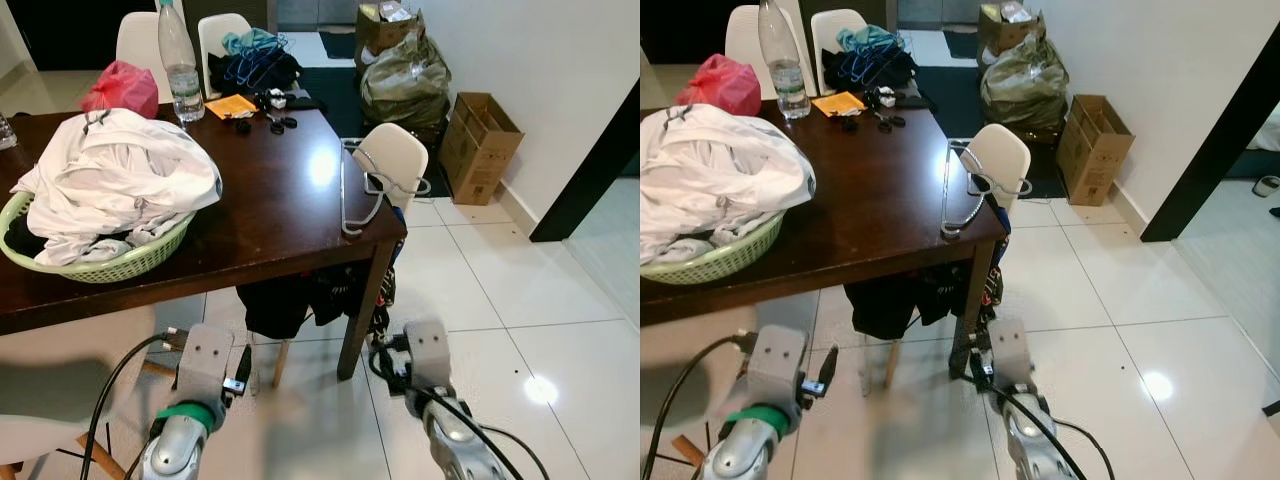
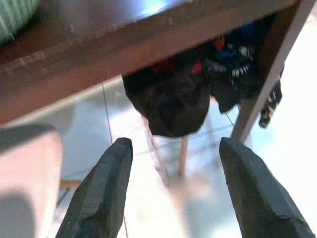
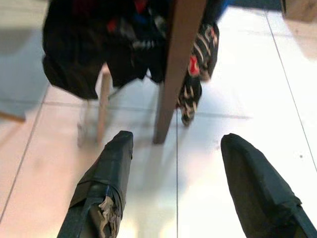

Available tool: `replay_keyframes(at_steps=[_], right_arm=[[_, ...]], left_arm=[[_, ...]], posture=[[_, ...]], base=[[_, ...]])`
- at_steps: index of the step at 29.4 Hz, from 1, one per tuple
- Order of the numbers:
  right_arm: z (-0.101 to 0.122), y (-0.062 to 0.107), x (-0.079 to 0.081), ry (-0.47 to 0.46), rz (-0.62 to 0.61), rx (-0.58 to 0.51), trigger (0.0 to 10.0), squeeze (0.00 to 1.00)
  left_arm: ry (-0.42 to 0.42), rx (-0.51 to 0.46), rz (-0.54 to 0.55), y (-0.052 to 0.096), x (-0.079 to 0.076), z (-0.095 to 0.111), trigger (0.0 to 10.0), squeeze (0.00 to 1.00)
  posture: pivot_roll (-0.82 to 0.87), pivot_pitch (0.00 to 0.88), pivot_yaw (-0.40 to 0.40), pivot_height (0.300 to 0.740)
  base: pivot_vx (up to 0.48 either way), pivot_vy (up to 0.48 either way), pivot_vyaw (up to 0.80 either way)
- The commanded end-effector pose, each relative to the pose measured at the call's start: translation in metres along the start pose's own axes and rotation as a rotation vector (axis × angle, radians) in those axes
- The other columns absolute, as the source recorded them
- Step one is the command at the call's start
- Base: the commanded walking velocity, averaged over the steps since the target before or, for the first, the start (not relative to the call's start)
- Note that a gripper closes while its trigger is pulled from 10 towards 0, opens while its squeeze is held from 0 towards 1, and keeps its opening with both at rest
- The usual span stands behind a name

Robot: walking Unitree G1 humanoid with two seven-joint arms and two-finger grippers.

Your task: Hang hanger

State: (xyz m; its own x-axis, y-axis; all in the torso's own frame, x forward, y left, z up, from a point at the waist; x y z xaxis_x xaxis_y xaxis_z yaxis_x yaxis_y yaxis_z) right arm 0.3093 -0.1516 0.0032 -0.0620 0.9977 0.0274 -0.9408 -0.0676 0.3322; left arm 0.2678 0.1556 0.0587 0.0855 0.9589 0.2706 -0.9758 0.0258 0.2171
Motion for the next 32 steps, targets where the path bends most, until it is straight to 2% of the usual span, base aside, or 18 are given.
replay_keyframes(at_steps=[1,5,9,10,12,13,14,18,21,25,30,32], right_arm=[[-0.013,0.004,-0.002,0.009,0.001,0.044,10.0,0.0],[-0.017,0.007,0.003,0.052,0.04,0.045,10.0,0.0],[-0.003,0.004,0.006,0.083,0.046,-0.018,10.0,0.0],[0.019,0.001,0.006,0.086,0.036,-0.112,10.0,0.0],[0.019,0.001,0.006,0.086,0.036,-0.112,10.0,0.0],[0.031,0.001,0.005,0.075,0.032,-0.161,10.0,0.0],[0.031,0.001,0.005,0.075,0.032,-0.161,10.0,0.0],[0.072,0.005,0.001,0.061,0.02,-0.32,10.0,0.0],[0.084,0.006,-0.003,0.04,0.006,-0.358,10.0,0.0],[0.084,0.005,-0.003,0.03,0.005,-0.355,10.0,0.0],[0.069,0.002,0.004,0.004,0.015,-0.297,10.0,0.0],[0.069,0.002,0.004,0.004,0.015,-0.297,10.0,0.0]], left_arm=[[0.007,0.034,-0.021,0.002,-0.004,-0.009,10.0,0.0],[-0.02,0.046,-0.051,0.004,-0.009,-0.016,10.0,0.0],[-0.064,0.029,-0.065,0.003,-0.011,-0.015,10.0,0.0],[-0.078,-0.039,-0.037,-0.002,-0.007,0.001,10.0,0.0],[-0.078,-0.039,-0.037,-0.002,-0.007,0.001,10.0,0.0],[-0.08,-0.077,-0.021,-0.004,-0.004,0.011,10.0,0.0],[-0.08,-0.077,-0.021,-0.004,-0.004,0.011,10.0,0.0],[-0.13,-0.247,0.016,-0.006,0.004,0.051,10.0,0.0],[-0.151,-0.299,0.011,-0.005,0.003,0.063,10.0,0.0],[-0.147,-0.292,-0.004,-0.005,0.0,0.062,10.0,0.0],[-0.031,-0.224,0.015,-0.005,0.001,0.052,10.0,0.0],[-0.031,-0.224,0.015,-0.005,0.001,0.052,10.0,0.0]], posture=[[0.03,0.023,0.022,0.74],[0.03,0.025,0.02,0.74],[0.02,0.027,0.017,0.74],[0.02,0.028,0.015,0.74],[0.02,0.028,0.015,0.74],[0.02,0.029,0.016,0.74],[0.02,0.029,0.016,0.74],[0.02,0.035,0.015,0.74],[0.01,0.034,0.016,0.74],[0.01,0.032,0.023,0.74],[0.01,0.028,0.023,0.74],[0.01,0.028,0.023,0.74]], base=[[0.0,0.0,0.0],[0.0,0.0,0.0],[0.0,0.0,0.0],[0.0,0.0,0.0],[0.0,0.0,0.0],[0.0,0.0,0.0],[0.0,0.0,0.0],[0.0,0.0,0.0],[0.0,0.0,0.0],[0.0,0.0,0.0],[0.0,0.0,0.0],[0.0,0.0,0.0]])
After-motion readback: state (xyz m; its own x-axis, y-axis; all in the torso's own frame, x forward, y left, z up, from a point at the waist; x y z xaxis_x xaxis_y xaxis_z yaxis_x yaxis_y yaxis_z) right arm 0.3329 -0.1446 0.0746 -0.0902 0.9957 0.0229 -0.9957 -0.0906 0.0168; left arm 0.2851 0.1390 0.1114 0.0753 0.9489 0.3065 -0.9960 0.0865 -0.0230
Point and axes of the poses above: a point about 5 cm out from each wrist's last joint towards the gripper, its own y axis pointing back from the gripper into the wrist, its own z axis along the axis of the wrist's last joint, x = y × z, the point moved 3 cm from there along -y, pointing out of the wrist towards the gripper, and after that the axes turned 7 degrees about -y, right-handed, at the moved point
